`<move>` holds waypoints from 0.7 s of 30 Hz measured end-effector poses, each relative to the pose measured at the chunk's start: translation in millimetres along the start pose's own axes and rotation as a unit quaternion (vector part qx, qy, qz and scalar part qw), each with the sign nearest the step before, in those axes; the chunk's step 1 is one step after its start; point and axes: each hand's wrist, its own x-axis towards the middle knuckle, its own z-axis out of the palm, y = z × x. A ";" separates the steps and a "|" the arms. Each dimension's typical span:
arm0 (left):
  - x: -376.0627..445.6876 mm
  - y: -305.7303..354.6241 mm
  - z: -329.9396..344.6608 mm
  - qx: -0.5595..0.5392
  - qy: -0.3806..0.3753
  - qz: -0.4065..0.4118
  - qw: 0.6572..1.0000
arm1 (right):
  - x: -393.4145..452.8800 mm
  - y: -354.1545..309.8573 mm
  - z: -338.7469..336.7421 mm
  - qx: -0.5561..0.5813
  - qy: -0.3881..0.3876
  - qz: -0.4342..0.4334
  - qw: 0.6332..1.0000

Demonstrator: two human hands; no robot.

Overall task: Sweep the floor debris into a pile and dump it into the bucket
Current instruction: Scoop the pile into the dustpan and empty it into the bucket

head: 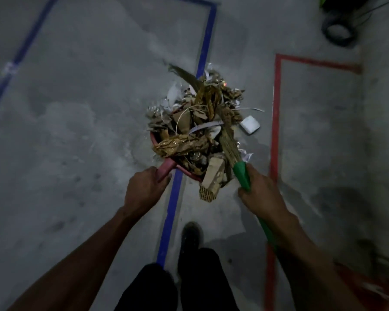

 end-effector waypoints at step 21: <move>-107.8 -13.0 -199.2 0.088 -0.078 0.117 0.986 | -229.3 -130.2 -39.0 0.080 0.065 0.131 0.986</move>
